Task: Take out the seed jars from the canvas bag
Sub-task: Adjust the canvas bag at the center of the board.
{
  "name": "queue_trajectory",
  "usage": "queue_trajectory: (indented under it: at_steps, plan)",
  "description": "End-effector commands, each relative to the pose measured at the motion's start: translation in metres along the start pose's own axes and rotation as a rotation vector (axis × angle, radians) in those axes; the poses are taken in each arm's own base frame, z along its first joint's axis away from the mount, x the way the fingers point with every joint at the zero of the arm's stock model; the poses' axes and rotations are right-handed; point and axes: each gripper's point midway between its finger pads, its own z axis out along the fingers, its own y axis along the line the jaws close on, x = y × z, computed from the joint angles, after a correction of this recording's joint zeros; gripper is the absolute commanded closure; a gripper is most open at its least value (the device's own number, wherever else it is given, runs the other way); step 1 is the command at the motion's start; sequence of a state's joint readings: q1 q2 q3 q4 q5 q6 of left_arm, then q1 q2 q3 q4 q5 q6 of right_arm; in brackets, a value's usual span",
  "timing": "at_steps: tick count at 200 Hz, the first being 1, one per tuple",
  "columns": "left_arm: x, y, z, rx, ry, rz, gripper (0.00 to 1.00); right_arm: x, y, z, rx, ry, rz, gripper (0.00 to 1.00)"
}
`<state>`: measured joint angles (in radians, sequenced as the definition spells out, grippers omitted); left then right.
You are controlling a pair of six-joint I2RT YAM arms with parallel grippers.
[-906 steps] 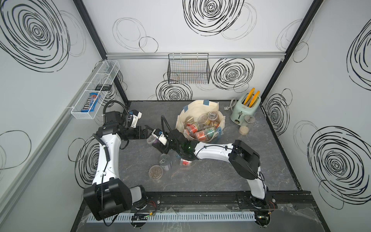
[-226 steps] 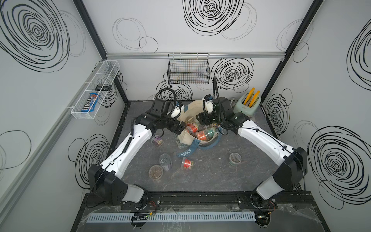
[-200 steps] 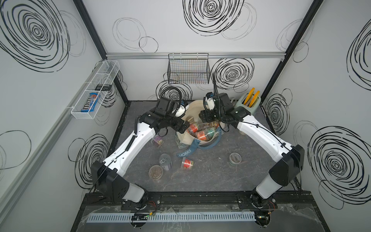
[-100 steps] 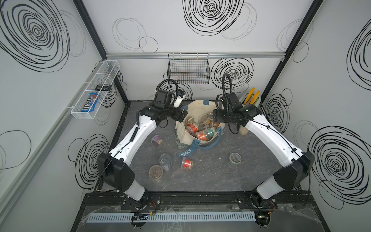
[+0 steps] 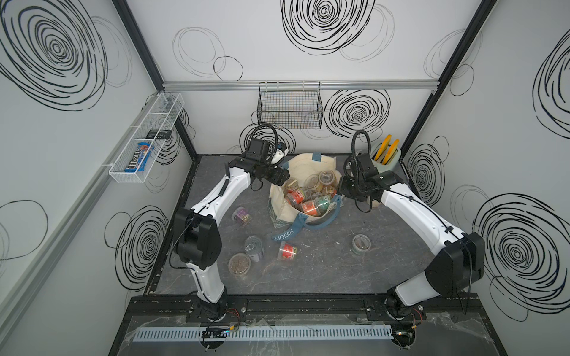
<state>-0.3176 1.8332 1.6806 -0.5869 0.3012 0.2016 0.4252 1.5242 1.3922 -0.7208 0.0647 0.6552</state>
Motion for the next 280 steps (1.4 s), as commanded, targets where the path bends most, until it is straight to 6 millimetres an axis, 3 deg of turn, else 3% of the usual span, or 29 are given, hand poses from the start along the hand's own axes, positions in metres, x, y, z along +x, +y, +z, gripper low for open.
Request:
queue_trajectory:
  at_steps: [1,37,58,77,117,129,131,154,182,209,246,280]
  plan:
    - [-0.009,-0.004,-0.004,0.051,0.004,-0.017,0.50,-0.022,0.010,0.001,-0.046,-0.063,-0.011,0.60]
    - [-0.006,-0.026,-0.019,0.147,0.024,-0.033,0.74,-0.048,0.013,0.003,-0.057,-0.104,-0.069,0.93]
    - [-0.002,-0.039,-0.029,0.191,0.023,-0.043,0.90,-0.067,0.015,0.003,-0.065,-0.145,-0.105,0.97]
    - [0.005,-0.050,-0.037,0.227,0.032,-0.045,1.00,-0.083,0.021,0.006,-0.075,-0.178,-0.147,0.97]
    - [0.018,-0.086,-0.051,0.380,0.052,-0.071,1.00,-0.102,0.038,0.025,-0.116,-0.194,-0.241,0.97]
    - [0.022,-0.099,-0.055,0.432,0.061,-0.085,0.98,-0.104,0.043,0.032,-0.129,-0.189,-0.260,0.96]
    - [0.023,-0.101,-0.055,0.439,0.064,-0.088,0.94,-0.104,0.043,0.034,-0.131,-0.186,-0.260,0.96]
    - [0.031,-0.115,-0.054,0.462,0.090,-0.100,0.87,-0.108,0.051,0.040,-0.151,-0.166,-0.270,0.79]
    - [0.028,-0.114,-0.060,0.455,0.080,-0.122,0.83,-0.109,0.057,0.030,-0.162,-0.162,-0.270,0.66]
    - [0.023,-0.123,-0.074,0.508,0.054,-0.128,0.70,-0.107,0.063,0.009,-0.160,-0.179,-0.303,0.56]
    - [0.028,-0.120,-0.080,0.507,0.035,-0.129,0.59,-0.098,0.089,-0.024,-0.109,-0.231,-0.448,0.46]
    - [0.032,-0.103,-0.075,0.486,0.034,-0.173,0.58,-0.069,0.105,-0.018,-0.080,-0.103,-0.506,0.40]
